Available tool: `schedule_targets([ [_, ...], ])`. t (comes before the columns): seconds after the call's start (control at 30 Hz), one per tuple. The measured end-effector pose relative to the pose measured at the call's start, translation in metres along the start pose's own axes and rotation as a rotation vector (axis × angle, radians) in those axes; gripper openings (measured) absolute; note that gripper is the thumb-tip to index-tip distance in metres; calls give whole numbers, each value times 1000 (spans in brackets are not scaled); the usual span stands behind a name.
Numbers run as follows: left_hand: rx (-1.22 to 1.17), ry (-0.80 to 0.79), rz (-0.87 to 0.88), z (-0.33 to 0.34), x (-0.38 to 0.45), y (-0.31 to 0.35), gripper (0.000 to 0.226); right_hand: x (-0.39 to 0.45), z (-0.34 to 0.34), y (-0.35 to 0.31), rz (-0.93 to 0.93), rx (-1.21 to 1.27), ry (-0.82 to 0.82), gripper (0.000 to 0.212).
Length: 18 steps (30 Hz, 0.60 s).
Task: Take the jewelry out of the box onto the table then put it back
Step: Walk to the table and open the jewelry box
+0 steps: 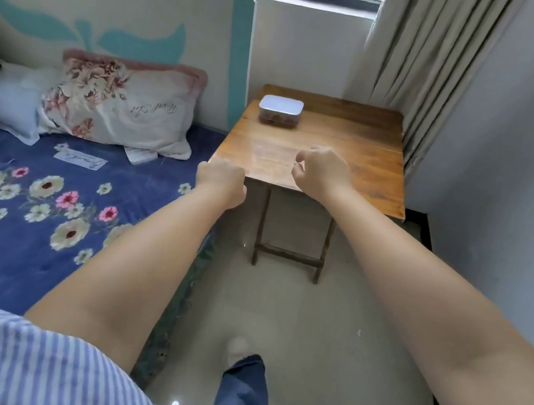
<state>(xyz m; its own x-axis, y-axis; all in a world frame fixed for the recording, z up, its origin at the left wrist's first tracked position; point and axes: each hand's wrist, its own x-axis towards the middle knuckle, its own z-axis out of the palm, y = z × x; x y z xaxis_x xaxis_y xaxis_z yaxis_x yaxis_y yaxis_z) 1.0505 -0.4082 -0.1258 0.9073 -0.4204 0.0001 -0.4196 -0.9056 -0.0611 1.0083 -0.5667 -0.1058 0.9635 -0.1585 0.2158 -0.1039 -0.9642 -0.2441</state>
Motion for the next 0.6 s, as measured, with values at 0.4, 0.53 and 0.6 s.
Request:
schedule_targets([
  [0.4,7,-174,57,43,302,-27,28,268,81,82,180,86,-90,27],
  [0.53,-13,-199,19,67,389,-47,29,349,124,115,226,110,-155,28],
  [0.6,-39,-242,-21,79,429,-58,29,387,145,128,258,132,-192,27],
])
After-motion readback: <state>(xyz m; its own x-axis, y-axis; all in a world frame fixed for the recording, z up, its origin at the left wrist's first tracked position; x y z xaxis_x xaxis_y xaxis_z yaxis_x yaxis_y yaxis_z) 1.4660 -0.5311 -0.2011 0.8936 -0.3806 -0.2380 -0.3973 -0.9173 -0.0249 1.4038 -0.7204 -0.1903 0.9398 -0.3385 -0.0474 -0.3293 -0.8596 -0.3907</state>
